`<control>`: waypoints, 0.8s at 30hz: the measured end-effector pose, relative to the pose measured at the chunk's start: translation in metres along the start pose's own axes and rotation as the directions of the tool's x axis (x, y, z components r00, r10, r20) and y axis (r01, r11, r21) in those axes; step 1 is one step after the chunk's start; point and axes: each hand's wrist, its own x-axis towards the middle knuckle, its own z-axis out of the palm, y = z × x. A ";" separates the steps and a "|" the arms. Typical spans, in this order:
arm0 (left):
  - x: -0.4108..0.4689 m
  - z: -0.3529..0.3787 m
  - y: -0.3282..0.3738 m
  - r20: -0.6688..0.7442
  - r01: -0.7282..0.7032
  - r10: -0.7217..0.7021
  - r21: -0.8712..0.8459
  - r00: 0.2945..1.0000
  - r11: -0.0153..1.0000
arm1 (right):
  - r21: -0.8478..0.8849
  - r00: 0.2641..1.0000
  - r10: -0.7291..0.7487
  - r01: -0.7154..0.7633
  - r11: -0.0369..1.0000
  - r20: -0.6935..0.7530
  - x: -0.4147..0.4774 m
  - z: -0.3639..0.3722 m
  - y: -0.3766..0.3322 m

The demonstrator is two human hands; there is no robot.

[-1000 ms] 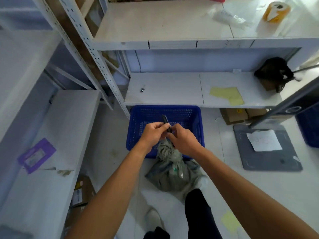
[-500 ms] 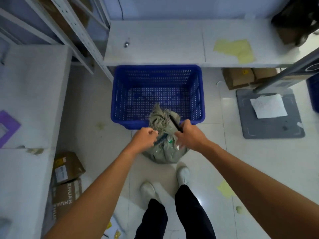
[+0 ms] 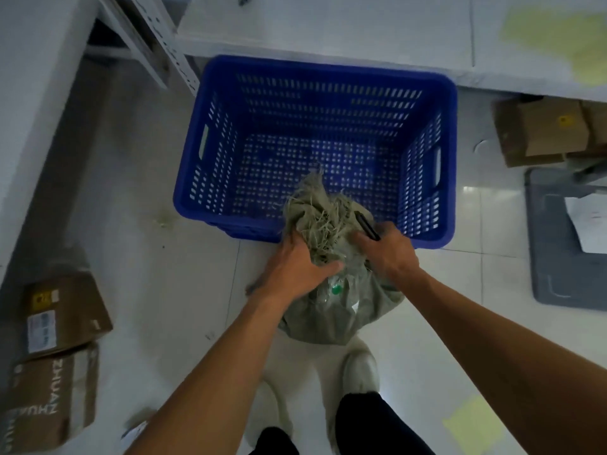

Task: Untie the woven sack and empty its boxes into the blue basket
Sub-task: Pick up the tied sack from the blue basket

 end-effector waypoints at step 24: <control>-0.220 -0.133 0.115 0.083 0.012 -0.022 0.124 0.996 0.992 | 0.234 0.969 -0.001 -0.059 0.970 0.248 -0.218 -0.117 -0.094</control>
